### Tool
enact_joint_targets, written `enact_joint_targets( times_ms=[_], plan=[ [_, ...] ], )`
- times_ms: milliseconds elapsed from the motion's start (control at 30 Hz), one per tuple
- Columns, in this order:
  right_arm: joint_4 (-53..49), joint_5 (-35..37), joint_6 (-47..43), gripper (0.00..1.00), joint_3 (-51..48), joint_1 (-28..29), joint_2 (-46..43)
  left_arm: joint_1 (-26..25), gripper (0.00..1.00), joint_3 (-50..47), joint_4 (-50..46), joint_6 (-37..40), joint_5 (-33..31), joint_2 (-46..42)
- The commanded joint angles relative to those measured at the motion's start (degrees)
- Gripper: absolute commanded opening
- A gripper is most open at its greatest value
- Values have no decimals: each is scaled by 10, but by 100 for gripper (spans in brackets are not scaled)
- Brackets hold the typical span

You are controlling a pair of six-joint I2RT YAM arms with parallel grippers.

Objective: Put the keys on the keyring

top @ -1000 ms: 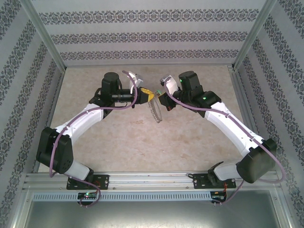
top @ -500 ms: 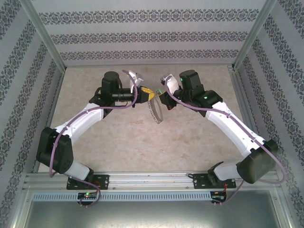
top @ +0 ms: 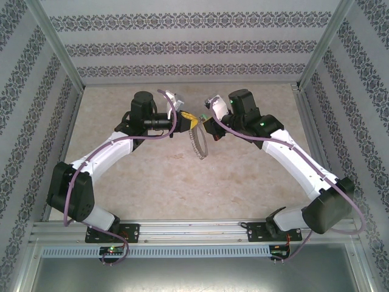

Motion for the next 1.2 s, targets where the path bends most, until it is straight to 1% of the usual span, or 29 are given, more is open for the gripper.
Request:
enact_joint_targets(
  times_ms=[0,133,367,467,533,567,700,800,867,967,1167],
  plan=[
    [22,35,-5,0,27,-1,1,-14,0,15,-25,14,30,5],
    [21,71,-5,0,32,-2,-9,-15,0,15,-30,17,29,6],
    [21,106,-1,0,46,-4,-16,-15,0,13,-32,16,19,8],
    [30,116,7,0,46,-8,-20,-14,8,11,-37,18,11,6],
    [34,121,12,0,47,-12,-21,-15,18,10,-41,20,6,5],
    [35,120,15,0,48,-14,-22,-15,21,8,-43,19,2,4],
    [33,121,21,0,52,-24,-19,-15,28,-2,-35,16,-20,-4],
    [31,117,22,0,52,-31,-15,-15,32,-15,-7,-1,-37,-9],
    [30,117,22,0,52,-35,-11,-14,34,-25,12,-15,-53,-14],
    [31,113,24,0,49,-40,-4,-12,34,-36,29,-33,-84,-21],
    [40,109,28,0,43,-48,18,-5,36,-93,96,-81,-182,-60]
  ],
)
